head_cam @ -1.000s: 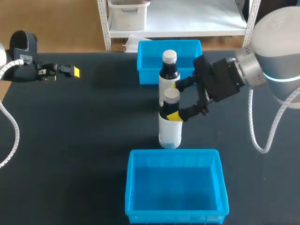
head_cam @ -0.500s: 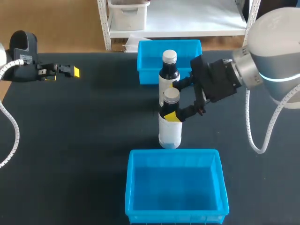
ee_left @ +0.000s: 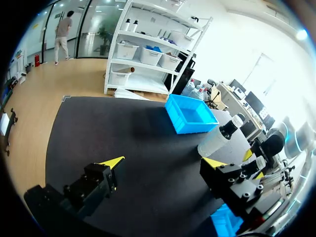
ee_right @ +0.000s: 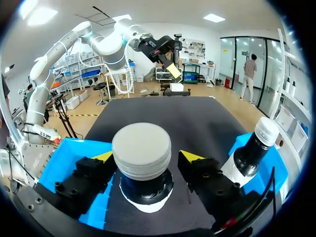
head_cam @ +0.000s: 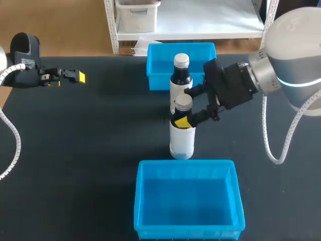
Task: Pick up the bottle, and place it in the far bin if it is heavy, or in the near bin if it is light.
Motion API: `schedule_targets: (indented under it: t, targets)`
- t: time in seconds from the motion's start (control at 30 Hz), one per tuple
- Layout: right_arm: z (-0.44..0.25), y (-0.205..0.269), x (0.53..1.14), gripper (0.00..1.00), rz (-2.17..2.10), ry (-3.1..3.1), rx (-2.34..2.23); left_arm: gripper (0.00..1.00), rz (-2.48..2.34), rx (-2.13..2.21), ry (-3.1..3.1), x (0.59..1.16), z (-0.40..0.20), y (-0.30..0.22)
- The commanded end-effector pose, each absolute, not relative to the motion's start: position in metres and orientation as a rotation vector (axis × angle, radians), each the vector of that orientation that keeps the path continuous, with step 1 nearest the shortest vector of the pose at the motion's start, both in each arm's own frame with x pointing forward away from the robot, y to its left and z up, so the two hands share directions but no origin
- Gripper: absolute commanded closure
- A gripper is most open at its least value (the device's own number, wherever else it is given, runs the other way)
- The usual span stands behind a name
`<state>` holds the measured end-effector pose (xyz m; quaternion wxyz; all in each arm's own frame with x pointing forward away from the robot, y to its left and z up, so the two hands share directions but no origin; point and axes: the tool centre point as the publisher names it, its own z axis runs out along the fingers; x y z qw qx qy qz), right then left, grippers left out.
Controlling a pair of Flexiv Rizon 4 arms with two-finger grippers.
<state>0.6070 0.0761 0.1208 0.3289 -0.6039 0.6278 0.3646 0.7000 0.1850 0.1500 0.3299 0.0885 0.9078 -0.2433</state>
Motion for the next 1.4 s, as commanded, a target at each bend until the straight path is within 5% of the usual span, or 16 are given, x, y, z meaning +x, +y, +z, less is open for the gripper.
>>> schedule_targets:
  t: [0.03, 0.27, 0.4, 0.9, 1.07, 1.13, 1.4]
  targets:
    - [0.121, 0.076, 0.607, 0.25, 0.956, 1.64, -1.579, 0.0, -0.636, 0.231, 2.374, 0.7, 0.15, 0.185]
    - [0.119, 0.075, 0.606, 0.25, 0.958, 1.643, -1.581, 0.0, -0.636, 0.231, 2.374, 0.7, 0.15, 0.185]
    - [0.119, 0.075, 0.605, 0.49, 0.958, 1.644, -1.58, 0.0, -0.636, 0.231, 2.374, 0.7, 0.15, 0.185]
    - [0.12, 0.074, 0.603, 0.56, 0.954, 1.639, -1.581, 0.0, -0.636, 0.231, 2.374, 0.7, 0.15, 0.185]
    - [0.122, 0.074, 0.601, 0.81, 0.951, 1.637, -1.582, 0.0, -0.636, 0.231, 2.374, 0.7, 0.15, 0.185]
    - [0.124, 0.074, 0.601, 1.0, 0.948, 1.636, -1.582, 0.0, -0.636, 0.231, 2.374, 0.7, 0.15, 0.185]
    - [0.145, 0.072, 0.599, 1.0, 0.911, 1.62, -1.591, 0.0, -0.636, 0.231, 2.374, 0.7, 0.15, 0.185]
